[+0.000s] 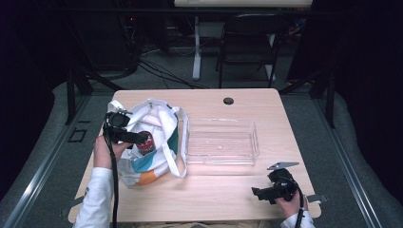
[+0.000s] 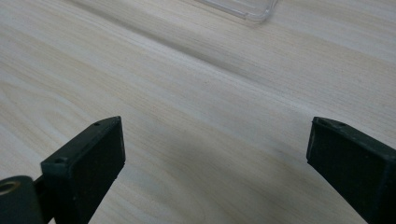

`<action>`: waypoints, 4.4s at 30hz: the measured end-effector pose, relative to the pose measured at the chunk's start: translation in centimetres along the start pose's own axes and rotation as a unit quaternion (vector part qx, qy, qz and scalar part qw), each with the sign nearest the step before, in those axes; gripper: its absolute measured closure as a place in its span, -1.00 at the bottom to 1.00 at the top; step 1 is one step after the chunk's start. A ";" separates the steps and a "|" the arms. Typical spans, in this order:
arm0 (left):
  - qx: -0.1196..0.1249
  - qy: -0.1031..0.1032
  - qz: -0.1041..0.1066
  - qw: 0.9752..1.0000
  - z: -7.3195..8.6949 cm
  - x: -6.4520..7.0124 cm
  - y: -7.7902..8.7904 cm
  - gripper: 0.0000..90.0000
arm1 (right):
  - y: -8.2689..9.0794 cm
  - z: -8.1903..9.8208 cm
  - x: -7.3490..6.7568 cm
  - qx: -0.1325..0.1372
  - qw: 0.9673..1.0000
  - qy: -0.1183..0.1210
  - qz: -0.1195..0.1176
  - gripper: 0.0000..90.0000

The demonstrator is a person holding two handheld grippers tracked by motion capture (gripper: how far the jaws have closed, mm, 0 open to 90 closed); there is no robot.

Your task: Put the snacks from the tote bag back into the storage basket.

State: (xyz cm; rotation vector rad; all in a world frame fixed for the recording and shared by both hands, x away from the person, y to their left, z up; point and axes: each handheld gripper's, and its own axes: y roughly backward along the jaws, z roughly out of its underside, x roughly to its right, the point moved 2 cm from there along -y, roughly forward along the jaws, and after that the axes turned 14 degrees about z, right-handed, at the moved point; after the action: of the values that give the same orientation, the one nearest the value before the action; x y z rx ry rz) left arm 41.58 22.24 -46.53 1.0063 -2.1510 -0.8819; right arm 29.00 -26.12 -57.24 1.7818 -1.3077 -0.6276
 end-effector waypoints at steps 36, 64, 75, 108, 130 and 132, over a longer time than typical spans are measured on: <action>-0.072 0.001 -0.020 0.997 -1.0 -1.4 -5.5 -1.00 | 0.0 0.0 0.1 0.003 1.000 -0.001 -0.002 -0.90; -0.110 -0.004 -0.023 0.994 -0.4 -1.6 -6.5 -0.63 | 0.1 0.1 0.1 0.005 1.000 -0.003 -0.001 -0.90; -0.114 -0.009 -0.019 0.993 -0.3 -1.4 -6.6 -0.43 | 0.1 0.1 0.2 0.004 1.000 -0.004 -0.001 -0.90; -0.083 -0.012 -0.022 0.996 -0.9 -1.0 -4.1 -0.42 | 0.1 0.1 0.2 0.004 1.000 -0.005 0.000 -0.90; -0.057 -0.021 -0.026 0.998 -2.4 -0.1 -1.6 -0.42 | 0.1 0.1 0.3 0.004 1.000 -0.005 0.000 -0.90; -0.054 -0.023 -0.026 0.998 -2.6 -0.1 -1.3 -0.42 | 0.1 0.1 0.3 0.004 1.000 -0.004 -0.001 -0.90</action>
State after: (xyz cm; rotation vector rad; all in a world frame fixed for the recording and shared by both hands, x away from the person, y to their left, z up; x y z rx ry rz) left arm 44.08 20.87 -45.99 1.0008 -2.0989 -1.0451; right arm 28.96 -26.49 -57.18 1.7886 -1.3168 -0.6323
